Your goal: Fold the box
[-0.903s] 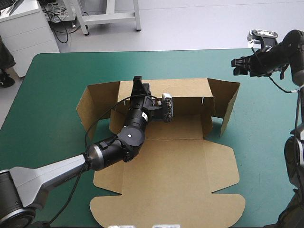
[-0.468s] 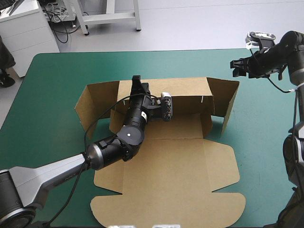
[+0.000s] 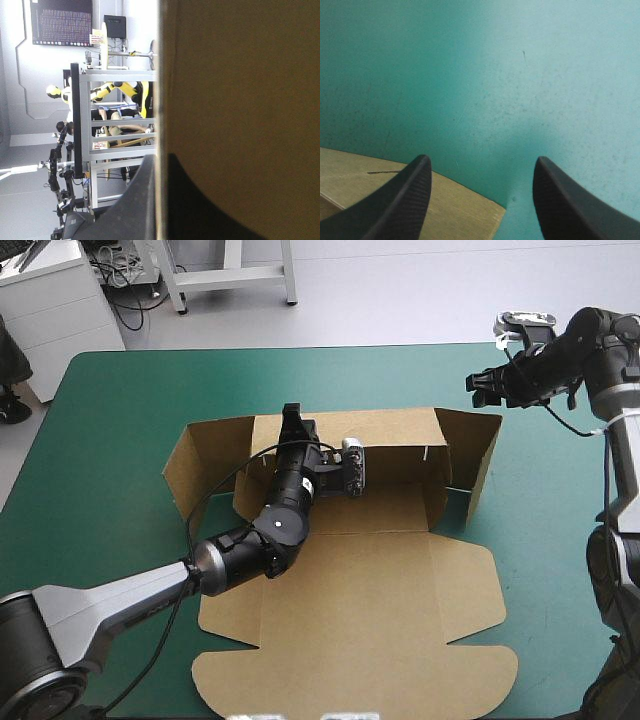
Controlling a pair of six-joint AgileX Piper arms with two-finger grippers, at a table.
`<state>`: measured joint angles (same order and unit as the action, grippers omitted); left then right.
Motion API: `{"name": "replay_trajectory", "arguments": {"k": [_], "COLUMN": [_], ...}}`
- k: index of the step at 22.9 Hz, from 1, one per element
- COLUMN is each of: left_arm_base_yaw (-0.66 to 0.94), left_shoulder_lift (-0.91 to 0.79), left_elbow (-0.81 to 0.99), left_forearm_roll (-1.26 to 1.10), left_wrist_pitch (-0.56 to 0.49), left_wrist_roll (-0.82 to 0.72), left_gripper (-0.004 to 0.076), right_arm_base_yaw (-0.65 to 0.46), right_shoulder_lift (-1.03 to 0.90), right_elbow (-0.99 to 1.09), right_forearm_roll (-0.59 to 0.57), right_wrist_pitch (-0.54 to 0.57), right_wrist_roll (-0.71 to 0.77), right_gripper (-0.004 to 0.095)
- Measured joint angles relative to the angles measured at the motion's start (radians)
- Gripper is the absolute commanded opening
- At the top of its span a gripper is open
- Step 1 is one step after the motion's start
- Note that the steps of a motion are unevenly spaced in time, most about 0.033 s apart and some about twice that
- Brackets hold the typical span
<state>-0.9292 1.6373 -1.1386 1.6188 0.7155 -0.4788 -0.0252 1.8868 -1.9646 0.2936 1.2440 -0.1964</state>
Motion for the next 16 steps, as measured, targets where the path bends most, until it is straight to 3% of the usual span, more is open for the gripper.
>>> {"name": "replay_trajectory", "arguments": {"k": [16], "left_arm_base_yaw": [0.0], "left_shoulder_lift": [0.005], "left_elbow": [0.0], "left_forearm_roll": [0.015], "left_wrist_pitch": [0.008], "left_wrist_roll": [-0.003], "left_gripper": [-0.0032], "right_arm_base_yaw": [0.001], "right_shoulder_lift": [-0.146], "right_elbow": [0.244], "right_forearm_roll": [0.029], "right_wrist_pitch": [-0.005], "right_wrist_roll": [-0.067], "right_gripper": [0.0504]}}
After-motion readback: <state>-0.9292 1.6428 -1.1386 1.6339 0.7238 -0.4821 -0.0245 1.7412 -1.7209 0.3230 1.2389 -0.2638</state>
